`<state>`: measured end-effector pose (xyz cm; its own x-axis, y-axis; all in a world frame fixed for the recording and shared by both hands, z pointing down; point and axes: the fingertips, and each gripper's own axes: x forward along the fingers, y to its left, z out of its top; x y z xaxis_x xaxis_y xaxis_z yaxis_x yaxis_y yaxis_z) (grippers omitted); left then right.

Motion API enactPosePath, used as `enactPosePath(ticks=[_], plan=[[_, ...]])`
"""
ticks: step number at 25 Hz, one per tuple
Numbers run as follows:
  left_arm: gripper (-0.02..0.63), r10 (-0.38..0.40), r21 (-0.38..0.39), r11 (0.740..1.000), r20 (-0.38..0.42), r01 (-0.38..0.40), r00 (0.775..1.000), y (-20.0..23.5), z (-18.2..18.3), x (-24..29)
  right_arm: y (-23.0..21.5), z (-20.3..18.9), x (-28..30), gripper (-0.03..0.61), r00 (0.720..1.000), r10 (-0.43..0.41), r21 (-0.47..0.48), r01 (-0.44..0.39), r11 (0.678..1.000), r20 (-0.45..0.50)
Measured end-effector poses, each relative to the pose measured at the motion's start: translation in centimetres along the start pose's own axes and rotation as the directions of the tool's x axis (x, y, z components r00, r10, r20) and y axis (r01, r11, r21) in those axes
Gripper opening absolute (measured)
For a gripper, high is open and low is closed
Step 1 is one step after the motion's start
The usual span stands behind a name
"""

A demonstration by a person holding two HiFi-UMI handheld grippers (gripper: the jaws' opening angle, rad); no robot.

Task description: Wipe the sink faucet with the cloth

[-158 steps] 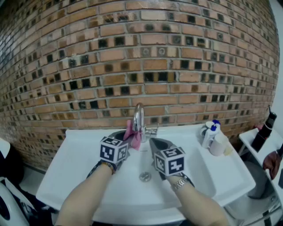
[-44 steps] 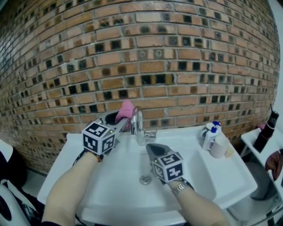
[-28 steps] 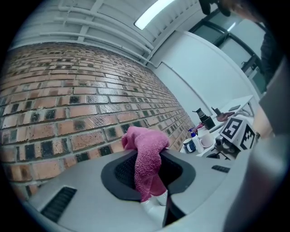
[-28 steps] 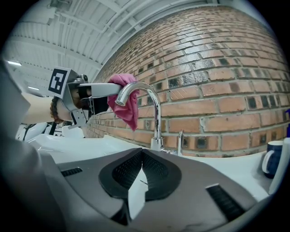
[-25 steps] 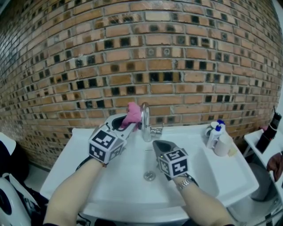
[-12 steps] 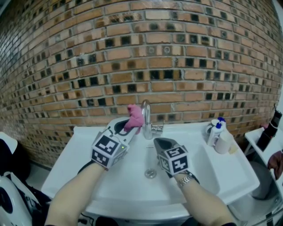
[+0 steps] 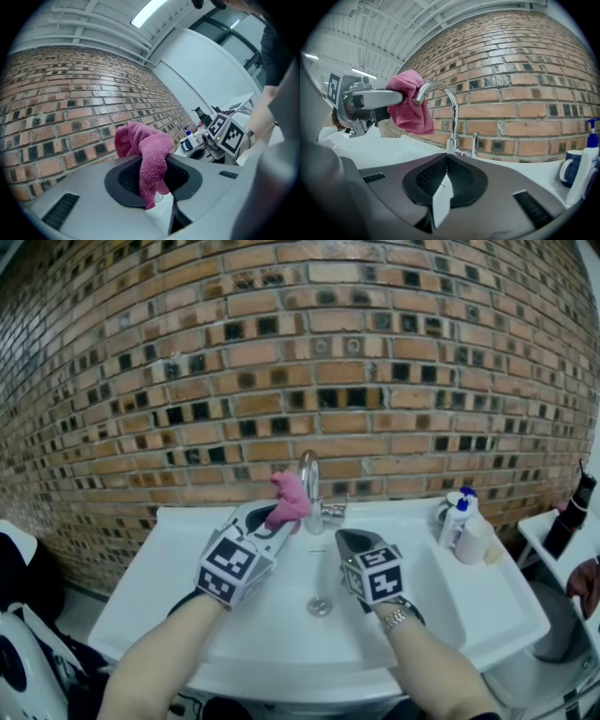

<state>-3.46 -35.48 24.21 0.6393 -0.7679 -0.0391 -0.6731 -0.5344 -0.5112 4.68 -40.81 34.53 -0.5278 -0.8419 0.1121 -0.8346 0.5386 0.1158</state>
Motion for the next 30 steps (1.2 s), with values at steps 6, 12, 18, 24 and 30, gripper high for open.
enactPosePath(ticks=[6,12,18,24,30], plan=[[0.098,-0.016,-0.028,0.999,-0.009,0.016,1.0,-1.2,-0.8,-0.6,-1.5,-0.1,-0.5,0.012,0.999,-0.047,0.019,0.047,0.999,0.0],[0.098,-0.028,-0.109,0.994,-0.004,0.028,1.0,-2.4,-2.0,-1.4,-0.3,1.2,-1.3,0.012,0.999,-0.04,0.036,0.039,0.999,0.036],[0.098,-0.056,-0.158,0.986,0.0,0.056,0.998,-3.9,-3.2,-2.5,1.9,2.9,-2.3,0.012,0.999,0.009,-0.03,-0.008,1.0,0.038],[0.098,-0.107,-0.202,0.973,0.024,0.109,0.994,-5.1,-3.5,-3.6,3.4,2.5,-4.5,0.012,0.993,0.116,-0.022,-0.116,0.993,0.024],[0.098,-0.214,-0.212,0.952,0.047,0.219,0.976,-6.9,-3.0,-4.8,5.3,2.8,-6.9,0.067,0.972,0.235,-0.055,-0.233,0.971,0.017]])
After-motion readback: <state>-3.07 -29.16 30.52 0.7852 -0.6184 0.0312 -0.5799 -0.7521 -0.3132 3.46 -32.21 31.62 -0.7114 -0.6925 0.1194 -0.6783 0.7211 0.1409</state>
